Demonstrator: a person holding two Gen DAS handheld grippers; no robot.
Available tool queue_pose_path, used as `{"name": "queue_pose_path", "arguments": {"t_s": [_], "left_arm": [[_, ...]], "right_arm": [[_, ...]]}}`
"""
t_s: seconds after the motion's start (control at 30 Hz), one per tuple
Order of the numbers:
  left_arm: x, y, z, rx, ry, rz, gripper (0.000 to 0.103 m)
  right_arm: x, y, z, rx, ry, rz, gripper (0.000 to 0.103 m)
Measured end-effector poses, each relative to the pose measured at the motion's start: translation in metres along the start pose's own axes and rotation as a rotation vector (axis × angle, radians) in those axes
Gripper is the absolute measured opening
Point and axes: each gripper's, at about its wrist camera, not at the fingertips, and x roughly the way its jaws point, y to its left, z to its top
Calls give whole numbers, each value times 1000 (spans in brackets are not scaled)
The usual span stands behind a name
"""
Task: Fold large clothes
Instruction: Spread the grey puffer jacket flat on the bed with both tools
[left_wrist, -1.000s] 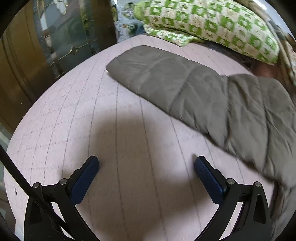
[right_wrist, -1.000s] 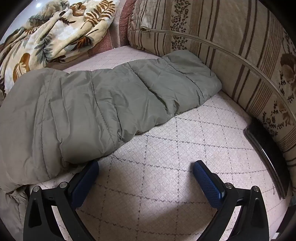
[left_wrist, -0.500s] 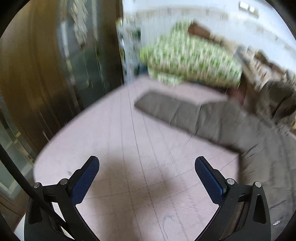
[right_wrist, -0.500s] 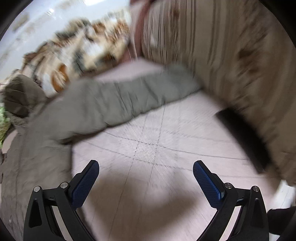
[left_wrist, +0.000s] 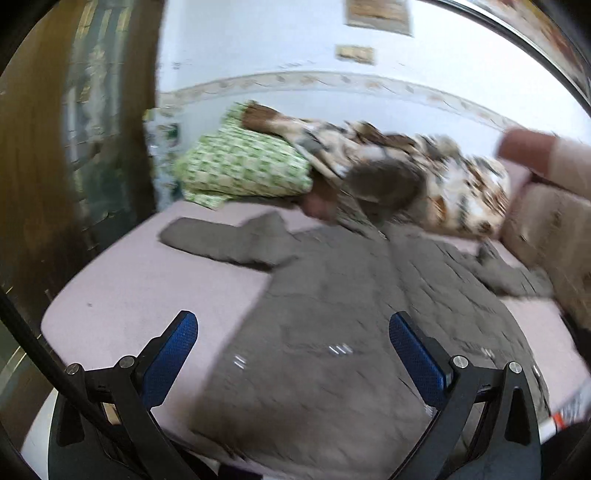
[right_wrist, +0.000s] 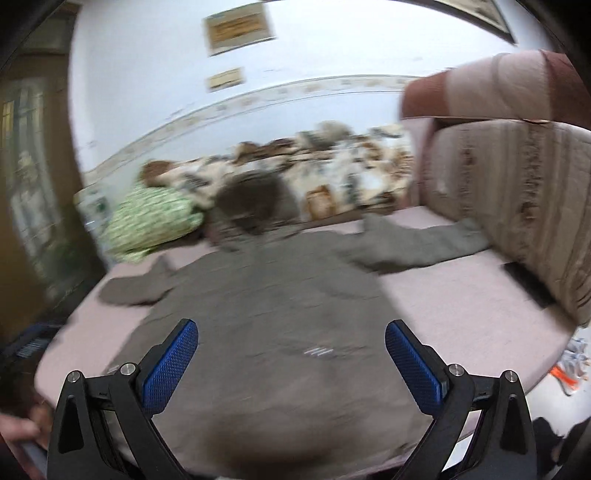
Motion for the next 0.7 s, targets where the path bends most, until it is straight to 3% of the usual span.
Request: {"name": "queue_pose_path", "arguments": {"t_s": [0.07,0.17,0.43,0.7], "left_arm": [[0,-16,-7,13,30,-43,103],[1,-29,-15,68,55,-47,103],[24,-25,-20,52,148,-25,103],[27,-27,-23,83,168,-21,103]], "right_arm": [[2,24,-10,-48,18,22,103],[7,38,-17,-102,44,25,103],[12,31,-26,-57,87,24,103],[22,35,-30,-75,136,35,103]]}}
